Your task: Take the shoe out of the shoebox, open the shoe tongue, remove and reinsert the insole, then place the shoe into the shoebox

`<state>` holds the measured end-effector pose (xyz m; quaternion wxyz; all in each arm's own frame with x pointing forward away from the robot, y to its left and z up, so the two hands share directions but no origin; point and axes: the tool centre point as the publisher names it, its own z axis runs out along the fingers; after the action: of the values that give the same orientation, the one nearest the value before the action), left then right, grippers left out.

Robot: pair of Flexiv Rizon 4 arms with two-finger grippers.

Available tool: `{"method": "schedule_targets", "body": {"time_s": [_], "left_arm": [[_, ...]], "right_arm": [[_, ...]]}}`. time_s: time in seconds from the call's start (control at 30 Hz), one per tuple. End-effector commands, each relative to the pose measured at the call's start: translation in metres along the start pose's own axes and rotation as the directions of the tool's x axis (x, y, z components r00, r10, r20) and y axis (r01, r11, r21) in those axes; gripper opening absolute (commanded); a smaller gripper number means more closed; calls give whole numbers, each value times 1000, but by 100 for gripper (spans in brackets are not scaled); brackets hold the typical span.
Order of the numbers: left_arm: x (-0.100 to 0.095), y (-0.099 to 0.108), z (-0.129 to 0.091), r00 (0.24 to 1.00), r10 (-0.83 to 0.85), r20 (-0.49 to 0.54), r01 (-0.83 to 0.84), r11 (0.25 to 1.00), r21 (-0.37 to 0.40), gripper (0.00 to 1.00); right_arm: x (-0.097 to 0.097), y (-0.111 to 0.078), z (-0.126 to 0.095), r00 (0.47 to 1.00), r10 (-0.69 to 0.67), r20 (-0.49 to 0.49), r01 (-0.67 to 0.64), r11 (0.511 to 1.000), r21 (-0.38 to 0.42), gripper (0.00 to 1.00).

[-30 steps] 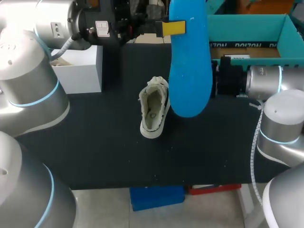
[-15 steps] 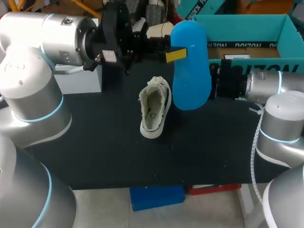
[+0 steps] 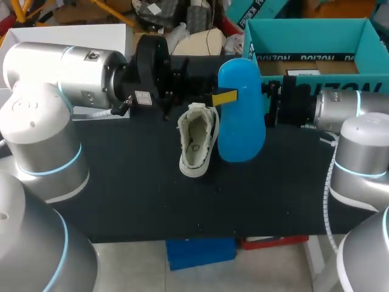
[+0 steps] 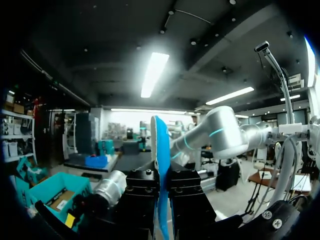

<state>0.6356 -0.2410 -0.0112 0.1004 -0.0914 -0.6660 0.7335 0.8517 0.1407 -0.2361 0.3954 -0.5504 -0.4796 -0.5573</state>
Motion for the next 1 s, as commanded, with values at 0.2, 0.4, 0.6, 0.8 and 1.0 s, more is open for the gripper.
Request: {"method": "schedule_targets", "body": {"time_s": [0.2, 0.4, 0.6, 0.8, 1.0], "left_arm": [[1, 1, 1, 1000, 1, 4, -1, 1000, 0, 0], [20, 13, -1, 994, 106, 4, -106, 994, 24, 0], [34, 45, -16, 928, 358, 99, -358, 933, -18, 0], [42, 72, -30, 827, 553, 100, -553, 832, -31, 0], [41, 106, -37, 840, 541, 54, -539, 841, -38, 0]], "right_arm": [[0, -1, 2, 1000, 0, 1, 0, 1000, -4, 100], [0, -1, 2, 1000, 0, 1, 0, 1000, -4, 100], [0, -1, 2, 1000, 0, 1, 0, 1000, -4, 100], [0, -1, 2, 1000, 0, 1, 0, 1000, -4, 100], [0, -1, 2, 1000, 0, 1, 0, 1000, -4, 100]]}}
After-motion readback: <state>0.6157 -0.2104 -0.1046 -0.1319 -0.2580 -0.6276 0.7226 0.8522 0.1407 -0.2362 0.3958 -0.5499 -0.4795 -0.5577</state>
